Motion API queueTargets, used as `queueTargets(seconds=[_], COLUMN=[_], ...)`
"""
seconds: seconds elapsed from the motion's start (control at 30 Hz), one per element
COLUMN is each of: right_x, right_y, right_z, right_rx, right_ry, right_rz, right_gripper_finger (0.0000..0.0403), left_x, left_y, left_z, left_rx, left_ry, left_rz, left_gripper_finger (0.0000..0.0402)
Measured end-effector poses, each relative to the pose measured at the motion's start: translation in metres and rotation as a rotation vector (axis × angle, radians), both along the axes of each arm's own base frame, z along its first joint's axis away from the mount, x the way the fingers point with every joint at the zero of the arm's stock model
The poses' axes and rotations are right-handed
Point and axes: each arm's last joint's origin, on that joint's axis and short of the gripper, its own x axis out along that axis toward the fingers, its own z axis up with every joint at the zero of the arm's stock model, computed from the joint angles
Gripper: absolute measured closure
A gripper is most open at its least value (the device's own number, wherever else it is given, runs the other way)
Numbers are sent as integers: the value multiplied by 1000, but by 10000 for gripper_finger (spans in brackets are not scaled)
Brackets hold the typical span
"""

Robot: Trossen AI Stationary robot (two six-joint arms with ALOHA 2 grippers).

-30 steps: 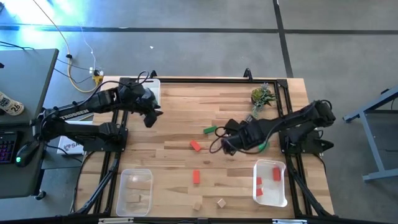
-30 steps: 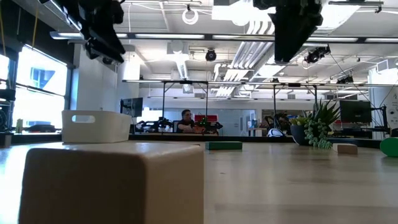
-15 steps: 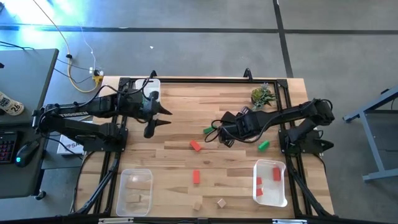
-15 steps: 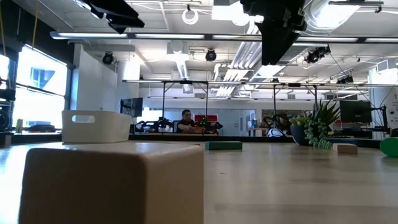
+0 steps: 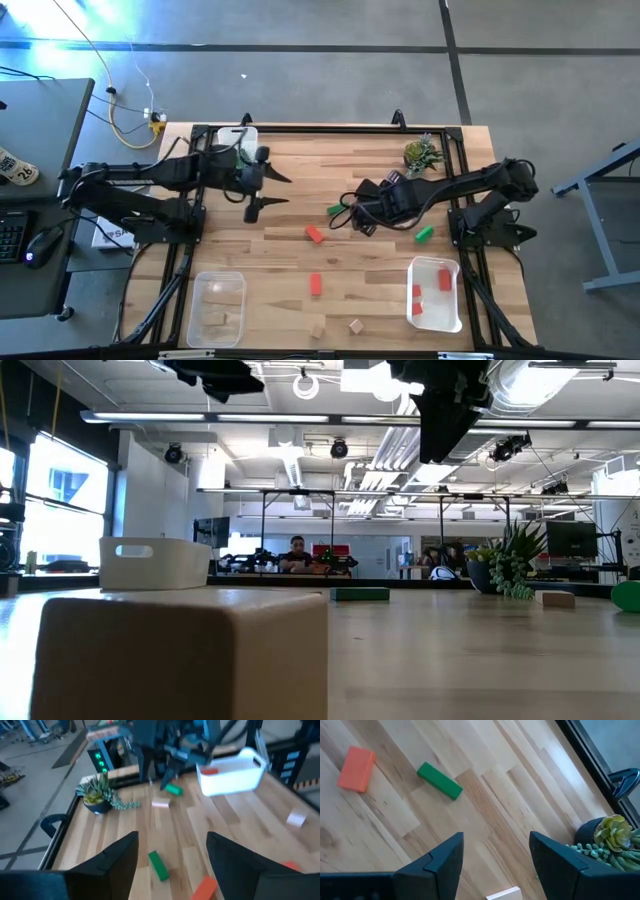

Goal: Sort & place blocks by color
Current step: Put the orange block into the bottom white bin

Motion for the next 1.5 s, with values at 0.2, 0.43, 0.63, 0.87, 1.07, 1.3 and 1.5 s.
queueTargets(seconds=[0.2, 0.43, 0.63, 0.87, 1.07, 1.3, 1.5], right_x=[-2, -1, -1, 1, 1, 1, 1], right_y=[-3, -7, -7, -6, -6, -6, -6], right_z=[4, 4, 5, 5, 5, 5, 5], right_rx=[-15, -17, -16, -13, -12, -12, -12], right_ry=[-15, -16, -20, -42, -44, -45, -45], right_rz=[-9, -13, -13, -13, -13, -13, -12], right_gripper_finger=[190, 190, 190, 190, 190, 190, 190], left_x=[27, 54, 68, 82, 102, 118, 128], left_y=[-2, -11, -15, -12, -9, -7, -5], left_z=[-28, -63, -88, -110, -114, -132, -153], left_rx=[62, 64, 46, 36, 59, 100, 87], left_ry=[132, 251, 336, 382, 408, 543, 628], left_rz=[-78, -150, -174, -183, -204, -265, -276], left_gripper_finger=[179, 179, 179, 179, 179, 179, 179])
